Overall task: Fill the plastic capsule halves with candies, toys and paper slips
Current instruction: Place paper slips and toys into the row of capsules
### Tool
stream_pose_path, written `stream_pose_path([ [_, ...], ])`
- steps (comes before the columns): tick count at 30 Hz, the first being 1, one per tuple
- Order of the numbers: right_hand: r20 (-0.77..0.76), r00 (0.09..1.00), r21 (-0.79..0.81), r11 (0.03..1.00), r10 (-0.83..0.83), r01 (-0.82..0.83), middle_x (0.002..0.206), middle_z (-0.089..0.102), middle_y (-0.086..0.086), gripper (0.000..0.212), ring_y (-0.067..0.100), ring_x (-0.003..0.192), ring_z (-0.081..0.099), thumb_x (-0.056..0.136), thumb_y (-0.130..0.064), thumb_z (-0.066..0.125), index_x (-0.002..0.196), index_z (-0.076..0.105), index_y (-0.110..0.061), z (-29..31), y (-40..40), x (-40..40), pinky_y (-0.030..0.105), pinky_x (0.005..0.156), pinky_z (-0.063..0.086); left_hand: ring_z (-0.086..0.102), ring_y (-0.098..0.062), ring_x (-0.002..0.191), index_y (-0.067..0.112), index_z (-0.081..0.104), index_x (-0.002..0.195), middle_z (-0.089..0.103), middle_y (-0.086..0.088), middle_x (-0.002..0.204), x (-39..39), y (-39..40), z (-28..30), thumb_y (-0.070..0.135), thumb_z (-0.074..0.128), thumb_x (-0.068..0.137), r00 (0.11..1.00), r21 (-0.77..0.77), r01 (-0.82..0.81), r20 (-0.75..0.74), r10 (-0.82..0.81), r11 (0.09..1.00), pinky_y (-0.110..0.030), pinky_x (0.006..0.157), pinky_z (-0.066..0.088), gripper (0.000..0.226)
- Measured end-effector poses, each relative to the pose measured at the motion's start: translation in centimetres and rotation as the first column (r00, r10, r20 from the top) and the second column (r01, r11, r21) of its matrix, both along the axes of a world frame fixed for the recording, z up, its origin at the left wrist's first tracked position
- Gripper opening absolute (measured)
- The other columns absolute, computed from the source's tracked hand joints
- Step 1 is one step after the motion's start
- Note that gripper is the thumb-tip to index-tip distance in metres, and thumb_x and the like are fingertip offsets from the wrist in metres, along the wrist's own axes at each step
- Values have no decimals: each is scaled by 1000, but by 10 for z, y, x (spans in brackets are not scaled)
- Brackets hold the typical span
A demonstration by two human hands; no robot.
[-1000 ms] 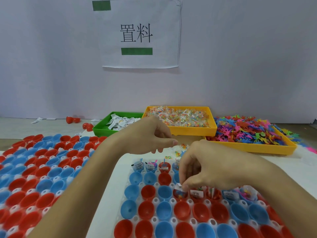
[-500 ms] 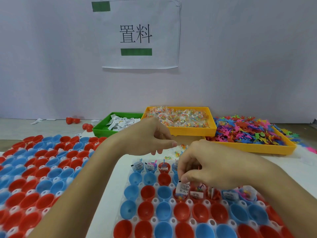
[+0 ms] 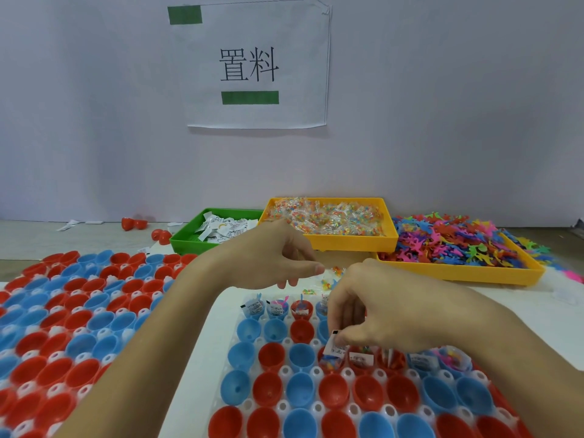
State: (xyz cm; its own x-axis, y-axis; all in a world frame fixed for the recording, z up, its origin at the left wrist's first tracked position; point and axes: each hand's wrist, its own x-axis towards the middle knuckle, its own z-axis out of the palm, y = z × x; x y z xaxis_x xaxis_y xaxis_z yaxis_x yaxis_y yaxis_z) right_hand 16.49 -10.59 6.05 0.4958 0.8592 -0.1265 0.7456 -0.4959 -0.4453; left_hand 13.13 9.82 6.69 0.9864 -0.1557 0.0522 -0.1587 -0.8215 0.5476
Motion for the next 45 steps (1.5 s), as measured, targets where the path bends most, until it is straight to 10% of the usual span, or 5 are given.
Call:
stream_pose_path([
  [34,-2,1000,122,993,4,-3,83,74,-20,6,-4,77,68,90,-33,72,91,78,-32,8,-13,17,17,71,54,63,-8,58,16,75,93,70,-1,70,-1,3,2,35,63,94,1000,15,-12,-1,12,1000,-21,59,52,22],
  [41,54,959,324,914,-277,245,84,75,-19,21,-3,82,68,97,-23,62,86,77,-33,10,-56,69,17,77,50,67,-12,64,18,74,93,71,0,72,0,6,1,38,62,94,1000,44,-25,-16,26,999,-30,65,56,24],
  [45,175,818,289,823,-548,490,122,69,-4,24,13,109,61,101,-16,53,115,73,-23,-15,-80,103,27,91,42,67,-12,64,19,74,93,71,1,72,0,6,-1,40,62,94,999,58,-36,-28,38,998,-33,68,56,24],
])
